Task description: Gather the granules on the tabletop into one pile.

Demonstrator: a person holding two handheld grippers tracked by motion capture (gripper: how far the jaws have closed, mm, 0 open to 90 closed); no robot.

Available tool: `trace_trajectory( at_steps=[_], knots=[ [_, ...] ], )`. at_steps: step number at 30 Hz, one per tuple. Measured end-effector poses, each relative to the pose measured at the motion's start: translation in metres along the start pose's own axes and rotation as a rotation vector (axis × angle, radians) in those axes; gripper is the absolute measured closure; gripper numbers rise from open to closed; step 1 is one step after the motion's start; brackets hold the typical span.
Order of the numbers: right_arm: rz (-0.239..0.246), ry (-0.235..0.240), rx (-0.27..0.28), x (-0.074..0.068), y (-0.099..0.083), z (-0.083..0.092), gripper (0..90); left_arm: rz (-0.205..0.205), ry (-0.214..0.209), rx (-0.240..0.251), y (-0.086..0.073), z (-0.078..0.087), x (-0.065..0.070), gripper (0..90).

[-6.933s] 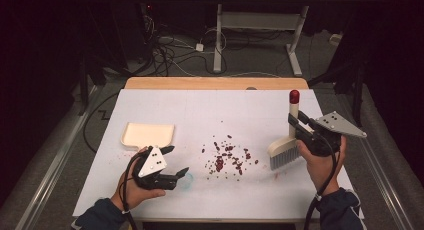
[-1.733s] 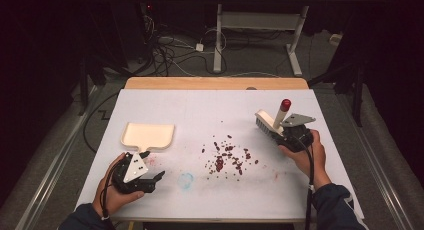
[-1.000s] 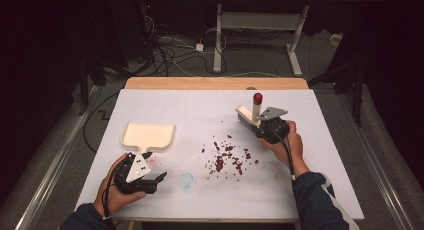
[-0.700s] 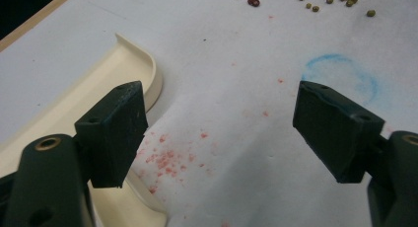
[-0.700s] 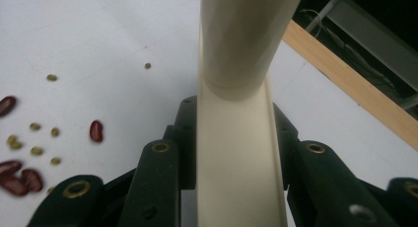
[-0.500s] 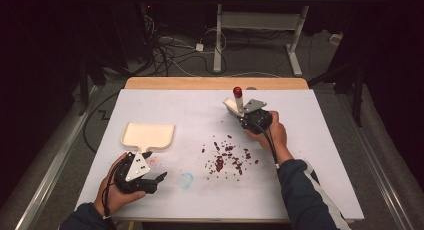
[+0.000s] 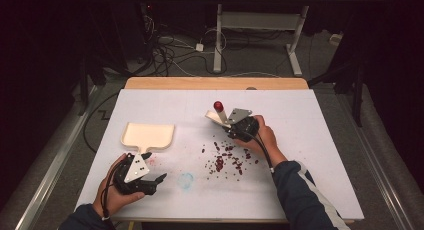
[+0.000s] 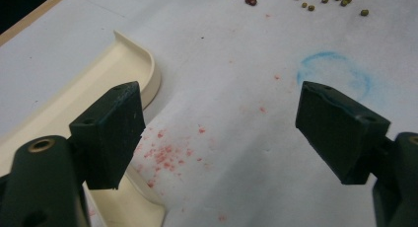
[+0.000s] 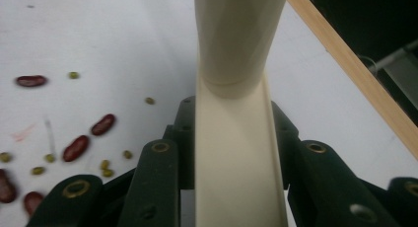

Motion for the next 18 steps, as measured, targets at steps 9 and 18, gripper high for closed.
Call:
trace_trajectory(
  at_steps=[9,18],
  knots=[
    [0.065,0.091,0.047,-0.029,-0.01,0.011,65.4,-0.008,-0.007,-0.006,0.0,-0.001,0.002,18.0],
    [0.145,0.171,0.106,-0.048,-0.026,0.038,65.3,-0.007,-0.005,-0.012,0.0,-0.001,0.002,17.9]
  ],
)
Point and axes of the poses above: each handheld gripper's, and its own axes: z roughly backward along the jaws, y roughly out of its top, x roughly to its right, the point moved 6 cm from there along -z, roughly forward along the jaws, and after that the axes turned 2 degrees about -z, right-handed, at the moved point
